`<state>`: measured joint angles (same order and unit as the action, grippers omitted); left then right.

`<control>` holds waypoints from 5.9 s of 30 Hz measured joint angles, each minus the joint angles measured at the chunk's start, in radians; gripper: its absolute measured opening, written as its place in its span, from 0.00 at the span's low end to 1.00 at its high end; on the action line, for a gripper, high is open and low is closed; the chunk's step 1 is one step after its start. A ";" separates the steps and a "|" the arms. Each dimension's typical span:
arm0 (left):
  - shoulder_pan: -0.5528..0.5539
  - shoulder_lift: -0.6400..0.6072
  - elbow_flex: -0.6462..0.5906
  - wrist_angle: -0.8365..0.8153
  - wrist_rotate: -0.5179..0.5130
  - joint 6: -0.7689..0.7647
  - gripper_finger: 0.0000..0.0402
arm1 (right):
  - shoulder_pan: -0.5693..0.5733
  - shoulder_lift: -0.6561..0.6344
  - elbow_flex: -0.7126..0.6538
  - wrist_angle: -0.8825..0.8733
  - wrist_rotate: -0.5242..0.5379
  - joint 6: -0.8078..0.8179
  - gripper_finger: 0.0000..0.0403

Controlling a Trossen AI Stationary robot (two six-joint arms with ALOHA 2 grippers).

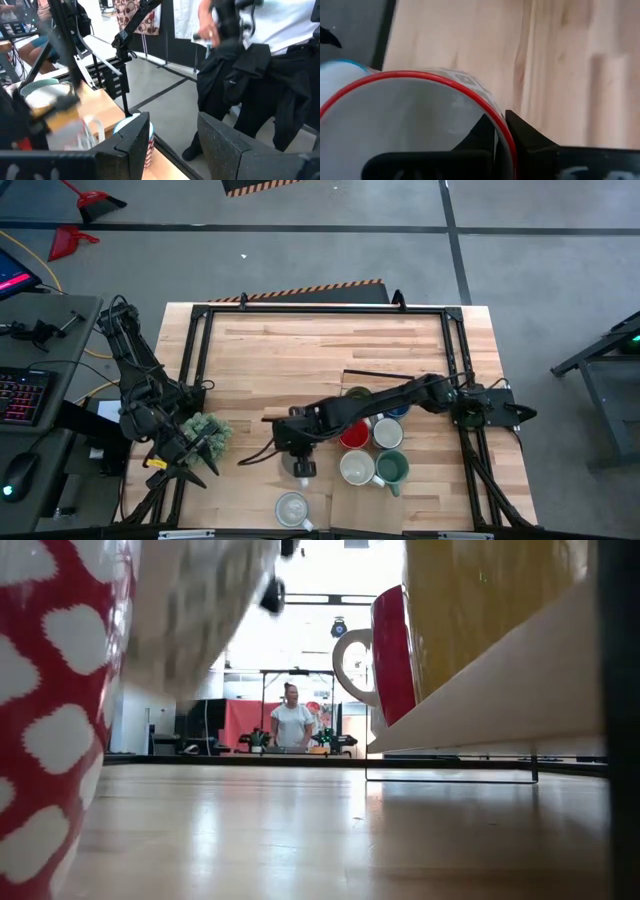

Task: Place coffee mugs
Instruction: Put the gray and white mug on the shelf

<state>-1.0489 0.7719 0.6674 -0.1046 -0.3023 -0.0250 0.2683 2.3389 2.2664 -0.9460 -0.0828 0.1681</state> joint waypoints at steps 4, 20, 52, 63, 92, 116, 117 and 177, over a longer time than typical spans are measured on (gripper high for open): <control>0.000 0.000 0.000 -0.016 0.000 0.000 0.38 | 0.021 -0.065 0.046 -0.023 0.047 -0.047 0.00; 0.001 0.000 -0.001 0.006 -0.264 0.003 0.38 | 0.297 -0.345 -0.023 -0.277 0.276 0.049 0.00; 0.032 0.059 0.000 0.151 -0.532 0.001 0.38 | 0.678 -0.362 -0.023 -0.625 0.454 0.374 0.00; 0.056 0.147 0.000 0.159 -0.531 0.001 0.38 | 0.599 -0.381 -0.024 -0.626 0.509 0.273 0.00; 0.056 0.152 0.000 0.163 -0.606 0.002 0.38 | 0.612 -0.982 -0.902 -0.037 0.349 0.407 0.00; 0.056 0.152 0.000 0.163 -0.610 0.000 0.38 | 0.581 -0.801 -0.906 0.041 0.230 0.307 0.00; 0.056 0.152 0.000 0.163 -0.610 0.000 0.38 | 0.575 -0.794 -0.906 0.043 0.221 0.297 0.00; 0.056 0.152 0.000 0.186 -0.629 -0.035 0.38 | 0.482 -0.636 -0.905 0.232 0.083 -0.237 0.00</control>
<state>-0.9932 0.9237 0.6674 0.0811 -0.9314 -0.0597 0.7506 1.7031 1.3617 -0.7144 -0.0002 -0.0689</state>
